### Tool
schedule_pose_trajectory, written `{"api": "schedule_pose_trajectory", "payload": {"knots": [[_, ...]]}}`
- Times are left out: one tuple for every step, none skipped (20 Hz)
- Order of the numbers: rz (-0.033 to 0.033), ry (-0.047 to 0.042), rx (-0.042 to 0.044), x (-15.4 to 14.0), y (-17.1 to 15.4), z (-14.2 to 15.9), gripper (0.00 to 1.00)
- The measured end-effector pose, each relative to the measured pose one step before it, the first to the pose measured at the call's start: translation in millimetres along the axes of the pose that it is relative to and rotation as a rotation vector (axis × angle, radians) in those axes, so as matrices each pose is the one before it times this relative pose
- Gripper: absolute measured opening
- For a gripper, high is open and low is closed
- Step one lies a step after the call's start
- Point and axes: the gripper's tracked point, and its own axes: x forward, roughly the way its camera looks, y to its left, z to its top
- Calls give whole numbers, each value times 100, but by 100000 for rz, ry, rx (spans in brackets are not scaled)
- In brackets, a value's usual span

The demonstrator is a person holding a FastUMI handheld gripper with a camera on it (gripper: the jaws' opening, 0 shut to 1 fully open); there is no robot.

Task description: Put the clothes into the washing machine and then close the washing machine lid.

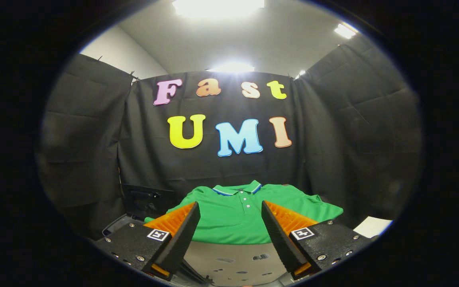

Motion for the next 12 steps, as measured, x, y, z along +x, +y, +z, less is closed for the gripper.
{"api": "schedule_pose_trajectory", "payload": {"knots": [[924, -2345, 94, -30, 124, 798, 95], [1411, -2648, 514, -300, 172, 765, 95], [1856, -1975, 1179, -335, 268, 663, 95], [1621, -1399, 1478, -503, 159, 268, 95], [563, -1538, 904, -855, -97, 480, 95], [-756, -1249, 180, -1078, -638, 531, 95], [-1279, -487, -350, -1245, -649, 285, 95], [-829, -323, -585, -1277, -368, 66, 95], [-989, 118, -1021, -1416, -480, -2, 95], [-1227, 565, -1495, -1341, -613, -140, 95], [-1532, 1231, -1482, -1215, -695, -425, 95], [-1813, 1197, -916, -1005, -649, -291, 95]]}}
